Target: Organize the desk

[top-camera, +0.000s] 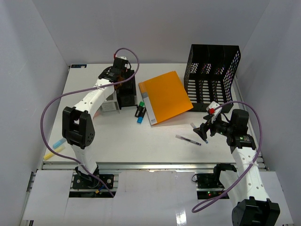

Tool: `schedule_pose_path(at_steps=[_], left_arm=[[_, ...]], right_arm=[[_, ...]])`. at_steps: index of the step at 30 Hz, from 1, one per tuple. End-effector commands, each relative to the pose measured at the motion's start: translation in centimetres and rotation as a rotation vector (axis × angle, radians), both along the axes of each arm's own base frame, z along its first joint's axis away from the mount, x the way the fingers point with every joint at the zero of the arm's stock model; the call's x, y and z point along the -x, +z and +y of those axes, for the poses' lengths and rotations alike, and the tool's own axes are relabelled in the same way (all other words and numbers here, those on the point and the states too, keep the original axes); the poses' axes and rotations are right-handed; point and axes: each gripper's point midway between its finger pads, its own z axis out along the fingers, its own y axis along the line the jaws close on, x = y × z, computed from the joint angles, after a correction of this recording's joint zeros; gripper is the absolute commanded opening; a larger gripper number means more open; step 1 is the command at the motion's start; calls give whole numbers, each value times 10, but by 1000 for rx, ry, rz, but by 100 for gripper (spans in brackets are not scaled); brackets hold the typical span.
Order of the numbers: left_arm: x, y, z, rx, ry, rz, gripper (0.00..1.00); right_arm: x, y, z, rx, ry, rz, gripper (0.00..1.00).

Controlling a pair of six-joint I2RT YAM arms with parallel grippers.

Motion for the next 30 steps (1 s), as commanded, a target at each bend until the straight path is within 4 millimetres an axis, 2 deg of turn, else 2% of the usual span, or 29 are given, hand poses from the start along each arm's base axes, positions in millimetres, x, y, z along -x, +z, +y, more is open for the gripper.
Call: schedule_pose_path(at_steps=[1, 6, 9, 12, 14, 19, 24, 30], left_arm=[[55, 56, -44, 210, -295, -77, 54], [155, 48, -90, 445, -636, -6, 49], [191, 32, -106, 463, -720, 46, 47], [213, -2, -119, 406, -729, 128, 46], [208, -28, -117, 328, -672, 165, 47], [180, -74, -110, 148, -535, 211, 52], [152, -96, -107, 29, -459, 208, 54], [125, -113, -116, -36, -455, 199, 56]], right_arm=[[-1, 11, 1, -6, 12, -36, 92], [0, 11, 2, -9, 21, -36, 92], [-1, 9, 2, -12, 23, -29, 92], [0, 8, 2, -13, 23, -23, 92], [-1, 7, 2, -12, 19, -19, 92], [-2, 7, -1, -12, 7, -20, 92], [-3, 6, -2, -13, 3, -16, 92], [-3, 5, -3, -11, 1, -13, 92]])
